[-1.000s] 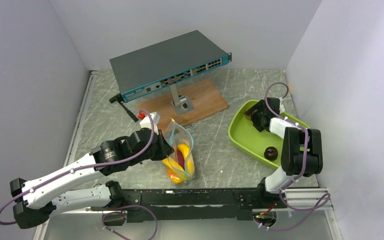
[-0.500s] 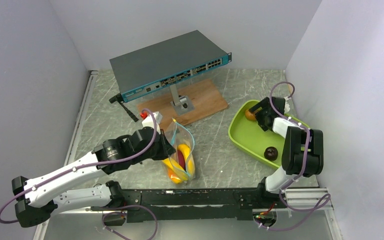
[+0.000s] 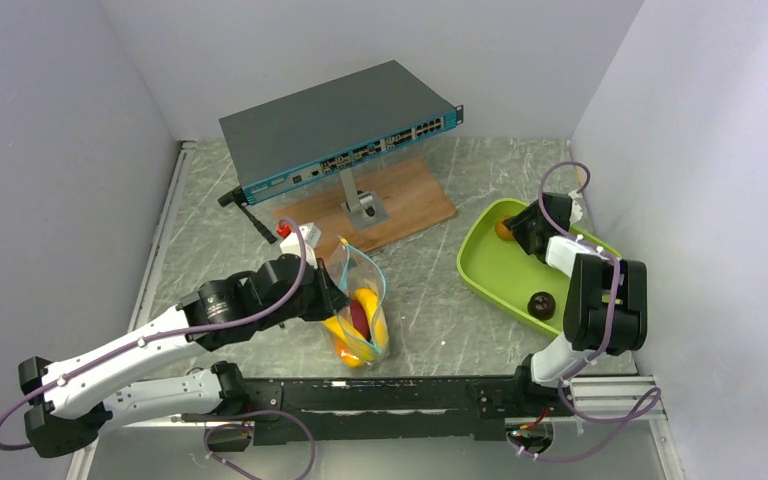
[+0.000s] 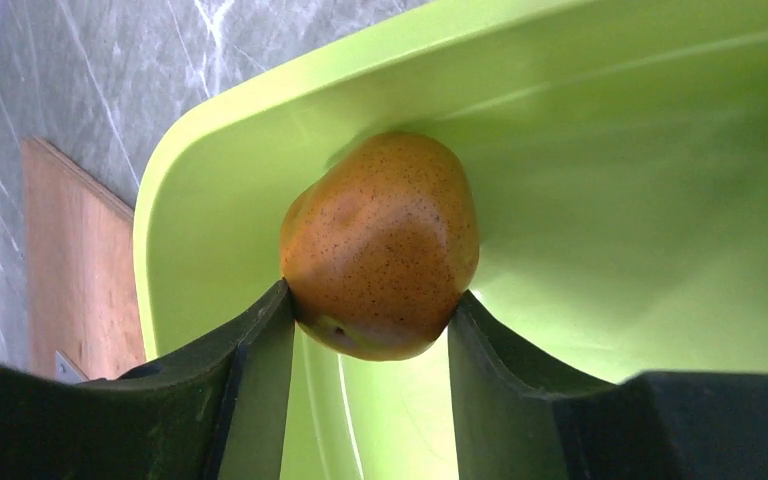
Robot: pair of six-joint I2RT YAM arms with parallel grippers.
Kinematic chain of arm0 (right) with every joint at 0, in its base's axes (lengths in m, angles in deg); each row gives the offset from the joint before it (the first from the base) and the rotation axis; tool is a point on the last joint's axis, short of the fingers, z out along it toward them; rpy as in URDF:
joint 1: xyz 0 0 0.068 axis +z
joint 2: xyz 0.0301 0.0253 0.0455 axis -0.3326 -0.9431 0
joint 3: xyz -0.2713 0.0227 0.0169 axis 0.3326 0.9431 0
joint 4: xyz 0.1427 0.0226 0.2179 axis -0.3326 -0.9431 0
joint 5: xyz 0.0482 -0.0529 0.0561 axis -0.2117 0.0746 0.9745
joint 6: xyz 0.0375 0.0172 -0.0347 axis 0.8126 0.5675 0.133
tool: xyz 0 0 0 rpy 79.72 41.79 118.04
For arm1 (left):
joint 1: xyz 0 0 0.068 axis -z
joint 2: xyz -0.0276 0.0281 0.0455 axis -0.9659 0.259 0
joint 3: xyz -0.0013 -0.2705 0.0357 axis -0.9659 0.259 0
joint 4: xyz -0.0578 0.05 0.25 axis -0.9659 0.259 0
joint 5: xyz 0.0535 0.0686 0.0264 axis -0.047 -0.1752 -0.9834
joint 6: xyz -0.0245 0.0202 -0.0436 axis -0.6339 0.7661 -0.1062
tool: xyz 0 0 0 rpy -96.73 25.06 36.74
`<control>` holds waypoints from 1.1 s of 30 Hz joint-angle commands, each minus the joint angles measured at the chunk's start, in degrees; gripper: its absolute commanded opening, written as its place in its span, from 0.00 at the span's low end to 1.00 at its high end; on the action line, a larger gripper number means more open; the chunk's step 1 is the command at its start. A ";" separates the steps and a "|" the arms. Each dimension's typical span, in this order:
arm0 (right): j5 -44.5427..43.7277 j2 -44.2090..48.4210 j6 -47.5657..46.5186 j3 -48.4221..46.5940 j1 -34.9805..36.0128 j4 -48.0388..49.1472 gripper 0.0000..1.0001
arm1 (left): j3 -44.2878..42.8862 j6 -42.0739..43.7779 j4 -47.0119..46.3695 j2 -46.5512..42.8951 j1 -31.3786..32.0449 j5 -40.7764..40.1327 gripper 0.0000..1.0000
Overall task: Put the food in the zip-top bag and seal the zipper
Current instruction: Pick up the fake vegetable from the bin, then place the fake vegetable in the zipper food storage bag.
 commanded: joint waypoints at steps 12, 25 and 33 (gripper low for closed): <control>-2.33 29.08 0.26 4.96 1.52 -2.81 0.00 | 1.62 -0.48 -3.03 -3.75 0.18 0.06 0.00; 9.65 38.69 -19.71 -4.95 41.61 -3.16 0.00 | 2.26 -0.53 -3.90 -4.07 0.18 0.28 0.00; -1.50 38.93 -29.01 -6.77 67.16 -3.74 0.00 | 3.60 -1.77 -3.86 -6.21 0.18 -1.36 0.00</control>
